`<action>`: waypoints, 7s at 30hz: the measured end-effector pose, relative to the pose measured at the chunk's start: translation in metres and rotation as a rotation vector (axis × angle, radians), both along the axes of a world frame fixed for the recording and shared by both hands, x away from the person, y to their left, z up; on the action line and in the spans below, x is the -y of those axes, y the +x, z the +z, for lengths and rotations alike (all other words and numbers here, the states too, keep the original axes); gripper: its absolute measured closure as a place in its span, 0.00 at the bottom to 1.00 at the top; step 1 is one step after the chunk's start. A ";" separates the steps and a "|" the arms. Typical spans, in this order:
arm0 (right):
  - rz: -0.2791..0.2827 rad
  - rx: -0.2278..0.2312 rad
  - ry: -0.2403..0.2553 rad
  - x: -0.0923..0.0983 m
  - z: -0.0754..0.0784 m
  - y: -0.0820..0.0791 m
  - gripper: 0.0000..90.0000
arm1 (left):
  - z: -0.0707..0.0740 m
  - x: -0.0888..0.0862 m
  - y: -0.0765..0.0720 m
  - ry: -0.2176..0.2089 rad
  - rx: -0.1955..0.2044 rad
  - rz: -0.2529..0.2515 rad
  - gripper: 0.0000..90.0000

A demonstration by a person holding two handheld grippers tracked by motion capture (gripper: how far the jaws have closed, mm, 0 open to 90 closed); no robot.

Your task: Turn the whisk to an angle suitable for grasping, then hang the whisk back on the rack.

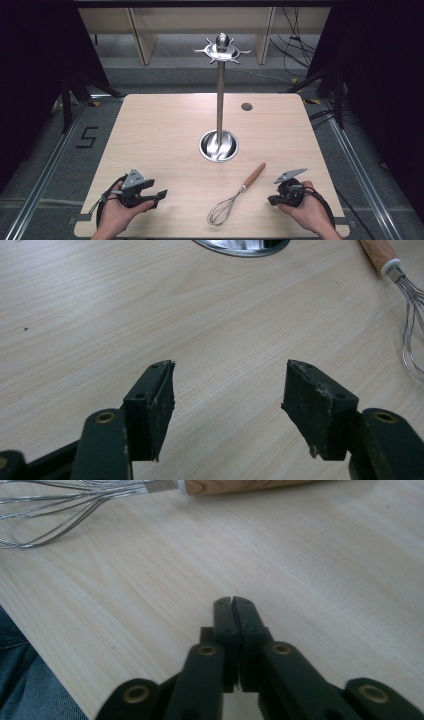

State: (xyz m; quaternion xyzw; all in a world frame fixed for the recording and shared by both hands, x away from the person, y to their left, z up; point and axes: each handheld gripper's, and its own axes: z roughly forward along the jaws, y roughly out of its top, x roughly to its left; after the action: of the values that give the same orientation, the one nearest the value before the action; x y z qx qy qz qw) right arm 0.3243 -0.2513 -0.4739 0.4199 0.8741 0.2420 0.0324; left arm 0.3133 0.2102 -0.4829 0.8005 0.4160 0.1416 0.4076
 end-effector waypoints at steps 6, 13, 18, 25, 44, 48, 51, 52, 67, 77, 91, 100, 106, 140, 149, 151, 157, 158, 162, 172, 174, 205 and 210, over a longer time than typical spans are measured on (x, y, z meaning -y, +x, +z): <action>-0.026 0.026 -0.007 -0.008 0.013 0.017 1.00 | -0.001 0.001 0.001 -0.014 0.004 0.002 0.40; -0.007 0.110 -0.008 -0.038 0.031 0.066 1.00 | -0.001 0.003 0.003 -0.007 -0.001 -0.007 0.40; -0.011 0.125 -0.045 -0.061 0.026 0.099 1.00 | -0.002 0.004 0.004 -0.035 0.011 -0.006 0.40; 0.044 0.077 -0.141 -0.071 0.004 0.120 1.00 | 0.000 0.003 0.003 -0.019 0.007 -0.010 0.40; 0.035 -0.036 -0.247 -0.040 -0.003 0.102 1.00 | -0.001 0.004 0.003 -0.025 0.005 -0.009 0.40; 0.071 -0.052 -0.258 -0.032 0.000 0.093 0.97 | -0.001 0.006 0.003 -0.033 0.002 -0.002 0.40; 0.093 -0.054 -0.257 -0.029 0.003 0.090 0.89 | -0.001 0.005 0.004 -0.021 0.000 -0.010 0.40; 0.142 -0.040 -0.257 -0.026 0.007 0.089 0.81 | -0.001 0.005 0.004 -0.015 0.000 -0.014 0.40; -0.201 -0.205 0.026 0.007 0.031 0.039 0.72 | 0.007 0.018 0.002 -0.049 0.012 -0.022 0.40; -0.338 -0.332 0.096 0.014 0.010 0.006 0.78 | 0.007 0.037 0.002 -0.049 0.023 -0.088 0.40; -0.446 -0.336 -0.055 -0.003 0.001 0.063 1.00 | 0.004 0.022 0.002 -0.047 0.008 -0.051 0.40; -0.379 -0.218 -0.071 -0.034 0.002 0.114 0.99 | 0.005 0.016 0.003 -0.040 -0.002 -0.055 0.40; -0.411 -0.195 -0.029 -0.055 0.005 0.116 0.79 | 0.005 0.015 0.004 -0.043 0.004 -0.065 0.40; -0.553 -0.369 -0.013 -0.095 0.001 0.100 0.61 | 0.002 0.016 0.003 -0.064 0.005 -0.045 0.40; -0.436 -0.348 -0.176 -0.082 0.005 0.098 0.81 | 0.004 0.015 0.002 -0.054 0.003 -0.041 0.41; -0.412 -0.342 -0.138 -0.078 0.005 0.097 0.81 | 0.003 0.016 0.003 -0.069 0.007 -0.034 0.41; -0.329 -0.288 -0.077 -0.063 0.020 0.084 0.81 | 0.003 0.013 0.003 -0.041 -0.013 -0.036 0.40; -0.346 -0.274 -0.046 -0.062 0.024 0.080 0.81 | 0.003 0.012 0.003 -0.041 -0.011 -0.038 0.40; -0.229 -0.090 -0.031 -0.044 0.033 0.069 0.81 | 0.002 0.012 0.003 -0.063 0.004 -0.020 0.41; -0.166 0.130 0.155 -0.008 0.059 0.038 0.81 | 0.003 0.010 0.004 -0.044 0.004 -0.021 0.41; -0.140 0.200 0.169 -0.005 0.060 0.035 0.82 | 0.002 0.011 0.004 -0.057 -0.002 -0.014 0.41; -0.014 0.521 0.528 -0.026 0.108 0.037 0.82 | 0.004 0.009 0.002 -0.057 0.006 -0.013 0.41; 0.004 0.523 0.577 -0.040 0.118 0.041 0.82 | 0.004 0.009 0.002 -0.066 0.006 -0.008 0.41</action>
State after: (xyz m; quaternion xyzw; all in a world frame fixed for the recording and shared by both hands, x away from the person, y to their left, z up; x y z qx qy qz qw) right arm 0.3656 -0.2112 -0.3561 0.3340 0.7332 0.5769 0.1344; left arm 0.3149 0.2007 -0.4789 0.7876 0.4162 0.1286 0.4358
